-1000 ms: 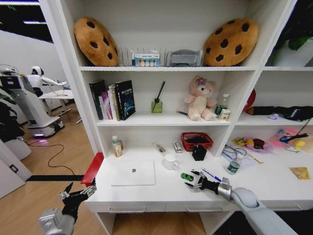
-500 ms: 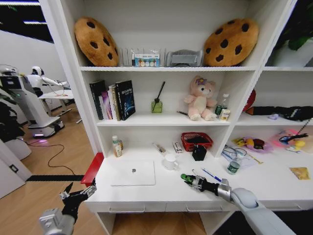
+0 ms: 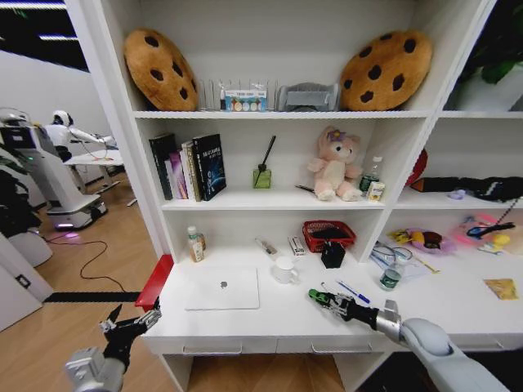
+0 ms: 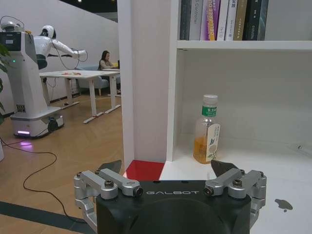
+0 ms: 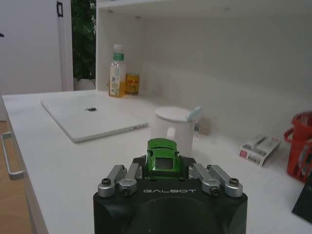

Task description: Organize the objects on the table.

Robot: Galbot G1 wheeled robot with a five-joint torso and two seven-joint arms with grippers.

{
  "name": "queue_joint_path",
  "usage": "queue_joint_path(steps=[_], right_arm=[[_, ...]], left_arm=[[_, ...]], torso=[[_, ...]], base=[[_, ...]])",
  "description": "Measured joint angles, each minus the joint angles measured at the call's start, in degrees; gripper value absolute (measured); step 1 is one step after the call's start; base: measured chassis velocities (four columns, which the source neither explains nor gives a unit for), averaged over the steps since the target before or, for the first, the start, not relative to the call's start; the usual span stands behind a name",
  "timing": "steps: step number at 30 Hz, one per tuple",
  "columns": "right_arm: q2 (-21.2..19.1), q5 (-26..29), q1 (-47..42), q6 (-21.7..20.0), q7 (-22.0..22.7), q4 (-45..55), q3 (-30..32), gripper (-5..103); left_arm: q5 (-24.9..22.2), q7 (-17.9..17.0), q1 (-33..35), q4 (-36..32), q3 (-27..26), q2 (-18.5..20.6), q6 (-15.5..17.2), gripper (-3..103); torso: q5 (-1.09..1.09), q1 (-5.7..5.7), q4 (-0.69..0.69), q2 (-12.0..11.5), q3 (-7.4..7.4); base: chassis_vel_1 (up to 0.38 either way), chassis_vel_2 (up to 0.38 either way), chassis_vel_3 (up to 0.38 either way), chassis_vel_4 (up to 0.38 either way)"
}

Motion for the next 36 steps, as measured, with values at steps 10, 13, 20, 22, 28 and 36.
queue_joint_path(steps=[10,13,20,22,28,36], right_arm=[[-10.9,11.9,11.9,-1.9,3.8,5.6,4.7,35],[-15.3,17.3,22.9,-5.9,6.2,3.2,0.3,35],[-13.7,23.0,60.9,-11.3,9.5,-8.6,-29.8,35],[-12.3,23.1,65.1,-11.5,9.9,-10.1,-33.5,35],[-0.3,23.3,78.7,-13.1,11.0,-21.8,-48.1,35],[10.0,23.4,85.8,-13.7,10.6,-35.0,-58.3,35]], left_arm=[[0.0,0.0,0.0,0.0,0.0,0.0,0.0,100],[0.0,0.0,0.0,0.0,0.0,0.0,0.0,100],[0.0,0.0,0.0,0.0,0.0,0.0,0.0,100],[0.0,0.0,0.0,0.0,0.0,0.0,0.0,100],[0.0,0.0,0.0,0.0,0.0,0.0,0.0,100],[0.0,0.0,0.0,0.0,0.0,0.0,0.0,100]], torso=[[-0.02,0.00,0.03,0.0,0.01],[-0.03,0.00,0.03,0.0,0.01],[-0.02,0.01,0.02,0.0,0.01],[-0.07,0.00,0.03,0.0,0.01],[-0.02,0.02,0.06,0.0,0.03],[-0.03,0.01,0.00,0.0,0.01]], base=[[0.000,0.000,0.000,0.000],[0.000,0.000,0.000,0.000],[0.000,0.000,0.000,0.000],[0.000,0.000,0.000,0.000],[0.000,0.000,0.000,0.000],[0.000,0.000,0.000,0.000]])
